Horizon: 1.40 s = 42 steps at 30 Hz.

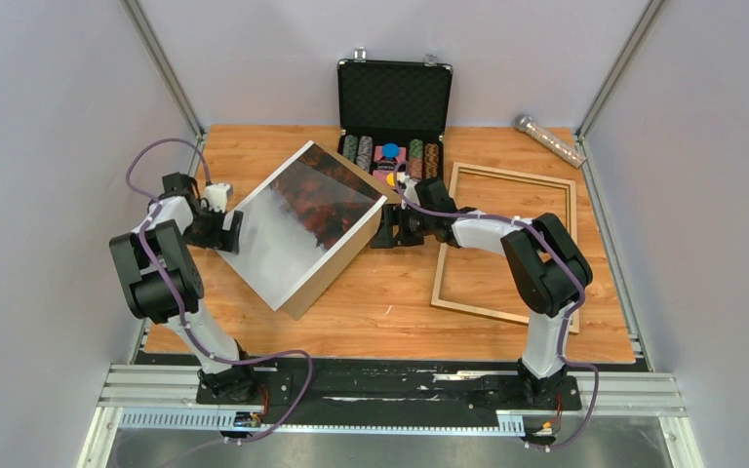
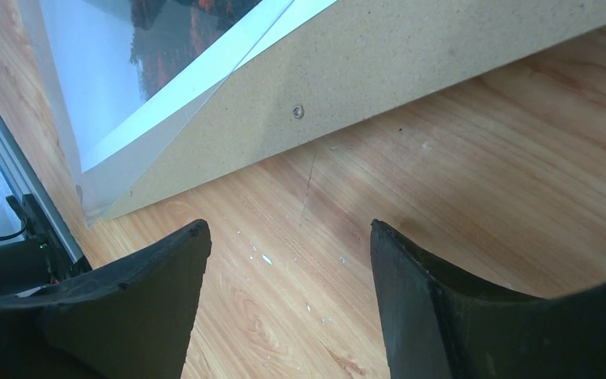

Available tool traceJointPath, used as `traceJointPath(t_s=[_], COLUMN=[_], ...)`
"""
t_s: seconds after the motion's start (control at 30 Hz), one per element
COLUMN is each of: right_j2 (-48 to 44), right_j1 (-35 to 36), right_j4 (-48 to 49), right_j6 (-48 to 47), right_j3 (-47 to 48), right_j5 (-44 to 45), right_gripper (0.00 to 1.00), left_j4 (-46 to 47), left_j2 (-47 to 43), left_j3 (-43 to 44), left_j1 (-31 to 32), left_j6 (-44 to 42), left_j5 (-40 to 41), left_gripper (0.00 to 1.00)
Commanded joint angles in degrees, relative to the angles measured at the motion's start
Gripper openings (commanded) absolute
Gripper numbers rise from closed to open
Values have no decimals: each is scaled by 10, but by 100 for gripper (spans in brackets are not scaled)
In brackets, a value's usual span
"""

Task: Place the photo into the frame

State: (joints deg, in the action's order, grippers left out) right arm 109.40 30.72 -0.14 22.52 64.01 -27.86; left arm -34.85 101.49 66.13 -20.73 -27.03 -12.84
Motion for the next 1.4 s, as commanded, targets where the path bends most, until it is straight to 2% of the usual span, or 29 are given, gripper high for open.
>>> traceJointPath(t_s=[0.0, 0.4, 0.63, 1.37], right_j2=[-2, -19, -35, -28], right_j1=[4, 14, 24, 25], right_j4=[4, -32, -37, -4], right_j6=[-10, -70, -87, -22], right_j3=[1, -1, -14, -25], right_j5=[-24, -54, -62, -102], right_gripper=[72, 72, 72, 72], left_j4=[1, 11, -19, -93], left_j2=[-23, 19, 39, -55], left_j3=[-10, -7, 3, -41], left_j1=[-16, -23, -23, -23], left_j6=[-36, -64, -82, -121], left_j5=[-15, -37, -69, -125], left_gripper=[100, 100, 100, 100])
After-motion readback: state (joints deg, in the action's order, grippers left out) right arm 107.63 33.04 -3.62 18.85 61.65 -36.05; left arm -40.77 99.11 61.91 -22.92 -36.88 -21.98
